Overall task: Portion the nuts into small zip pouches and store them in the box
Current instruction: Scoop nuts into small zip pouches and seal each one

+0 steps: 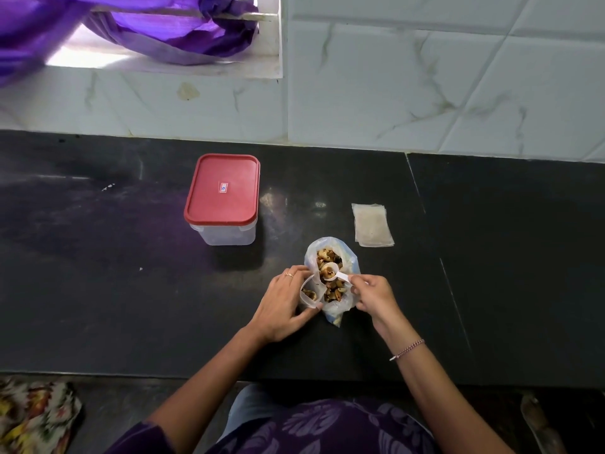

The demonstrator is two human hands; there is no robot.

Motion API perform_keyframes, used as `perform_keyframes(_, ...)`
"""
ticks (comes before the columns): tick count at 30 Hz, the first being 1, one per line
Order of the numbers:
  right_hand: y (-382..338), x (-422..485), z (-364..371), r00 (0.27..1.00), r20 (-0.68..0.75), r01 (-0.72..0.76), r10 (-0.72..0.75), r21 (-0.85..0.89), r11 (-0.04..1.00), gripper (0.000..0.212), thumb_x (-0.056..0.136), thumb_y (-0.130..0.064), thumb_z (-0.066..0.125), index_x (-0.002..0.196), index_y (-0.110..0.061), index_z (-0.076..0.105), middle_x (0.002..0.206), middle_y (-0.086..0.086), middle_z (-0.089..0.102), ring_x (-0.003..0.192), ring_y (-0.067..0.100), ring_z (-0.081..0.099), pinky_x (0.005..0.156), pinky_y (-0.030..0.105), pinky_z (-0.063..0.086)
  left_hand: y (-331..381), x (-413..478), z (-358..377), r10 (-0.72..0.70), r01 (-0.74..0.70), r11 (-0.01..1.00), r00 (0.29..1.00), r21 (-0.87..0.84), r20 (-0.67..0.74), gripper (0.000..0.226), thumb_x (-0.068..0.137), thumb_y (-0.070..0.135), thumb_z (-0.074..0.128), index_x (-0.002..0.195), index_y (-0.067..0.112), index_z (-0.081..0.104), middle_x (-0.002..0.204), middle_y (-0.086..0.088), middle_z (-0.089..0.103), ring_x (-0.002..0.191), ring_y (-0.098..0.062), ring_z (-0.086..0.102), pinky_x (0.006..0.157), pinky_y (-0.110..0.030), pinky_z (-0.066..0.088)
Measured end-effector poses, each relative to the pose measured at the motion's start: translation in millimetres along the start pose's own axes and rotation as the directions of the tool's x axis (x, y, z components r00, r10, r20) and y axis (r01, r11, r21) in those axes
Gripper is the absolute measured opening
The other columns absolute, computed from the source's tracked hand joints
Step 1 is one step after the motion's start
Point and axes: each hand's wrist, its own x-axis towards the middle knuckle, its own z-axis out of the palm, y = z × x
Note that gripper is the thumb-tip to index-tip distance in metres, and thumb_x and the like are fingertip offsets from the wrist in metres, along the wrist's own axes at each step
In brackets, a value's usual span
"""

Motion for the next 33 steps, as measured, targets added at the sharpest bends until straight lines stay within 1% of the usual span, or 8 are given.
perform_keyframes(10,4.0,-7.1,-15.4,0.999,0.024,-0.046,0.042,0.238,0.97,0.015,0.096,-0.016,0.052,0.09,-0.014,0.065,0.066,0.0,0.041,0.053,0.005,0.032,0.038,0.013,0.027,-0.2,-0.9,-7.4,-0.018,0.016,1.0,0.991,-0.018,-0.131,0.053,0.087,0.058,0.046,0.122,0.02,0.047,0.123,0.006,0.047,0.106,-0.002,0.042,0.087,-0.024,0.034)
perform_keyframes(16,-4.9,-25.9,-13.4,0.987,0.131,0.044,-0.092,0.329,0.943,0.017,0.095,-0.016,0.053,0.101,-0.009,0.067,0.06,-0.003,0.041,0.049,0.004,0.033,0.041,0.014,0.025,-1.6,8.7,-11.6,-0.031,0.038,0.998,0.986,0.041,-0.166,0.054,0.086,0.059,0.047,0.122,0.019,0.047,0.127,0.003,0.047,0.11,-0.007,0.043,0.088,-0.03,0.037)
perform_keyframes(19,-11.1,-38.8,-6.8,0.962,0.135,0.218,-0.239,0.157,0.963,0.018,0.095,-0.019,0.055,0.105,-0.013,0.068,0.062,-0.012,0.053,0.052,-0.002,0.05,0.046,0.011,0.038,-0.3,12.1,-13.5,-0.035,0.044,0.998,0.983,0.049,-0.182,0.055,0.086,0.059,0.047,0.123,0.017,0.047,0.125,0.003,0.047,0.11,-0.007,0.043,0.089,-0.03,0.037)
perform_keyframes(21,-10.9,-42.6,-2.3,0.896,0.089,0.443,-0.434,-0.125,0.888,0.02,0.093,-0.023,0.059,0.109,-0.018,0.07,0.085,-0.014,0.066,0.075,-0.004,0.061,0.063,0.011,0.049,2.3,13.3,-14.9,-0.035,0.041,0.999,0.98,0.029,-0.195,0.055,0.087,0.059,0.046,0.123,0.017,0.047,0.122,0.004,0.048,0.108,-0.006,0.045,0.09,-0.029,0.037)
perform_keyframes(24,-4.0,-48.2,5.0,0.647,0.167,0.699,-0.744,-0.519,0.492,0.023,0.09,-0.023,0.06,0.111,-0.018,0.07,0.097,-0.008,0.064,0.089,0.003,0.059,0.076,0.014,0.05,8.2,14.7,-15.8,-0.047,0.038,0.998,0.973,-0.041,-0.228,0.049,0.087,0.056,0.047,0.117,0.018,0.046,0.113,0.009,0.049,0.097,-0.003,0.048,0.091,-0.029,0.036)
perform_keyframes(27,4.2,-49.8,13.1,0.506,0.301,0.695,-0.808,-0.698,0.175,0.03,0.087,-0.025,0.055,0.112,-0.014,0.069,0.09,-0.002,0.059,0.083,0.011,0.056,0.062,0.023,0.055,12.0,15.1,-15.8,-0.052,0.028,0.995,0.968,-0.097,-0.246,0.044,0.083,0.05,0.051,0.114,0.017,0.047,0.107,0.012,0.049,0.092,-0.001,0.048,0.093,-0.032,0.038)
perform_keyframes(29,5.0,-50.0,13.5,0.501,0.291,0.69,-0.815,-0.703,0.173,0.031,0.087,-0.025,0.055,0.112,-0.014,0.068,0.089,-0.002,0.058,0.083,0.011,0.055,0.06,0.024,0.055,13.1,14.6,-16.0,-0.043,0.016,0.994,0.965,-0.105,-0.259,0.045,0.083,0.049,0.051,0.114,0.016,0.047,0.107,0.013,0.049,0.092,0.0,0.047,0.094,-0.031,0.037)
perform_keyframes(33,-0.4,-53.8,10.7,0.519,0.18,0.732,-0.836,-0.599,0.325,0.028,0.091,-0.021,0.057,0.117,-0.015,0.066,0.092,-0.008,0.055,0.086,0.001,0.05,0.075,0.013,0.047,15.6,15.3,-18.3,-0.043,0.009,0.993,0.954,-0.116,-0.296,0.05,0.086,0.052,0.05,0.119,0.014,0.045,0.106,0.013,0.049,0.093,0.008,0.043,0.093,-0.023,0.033)
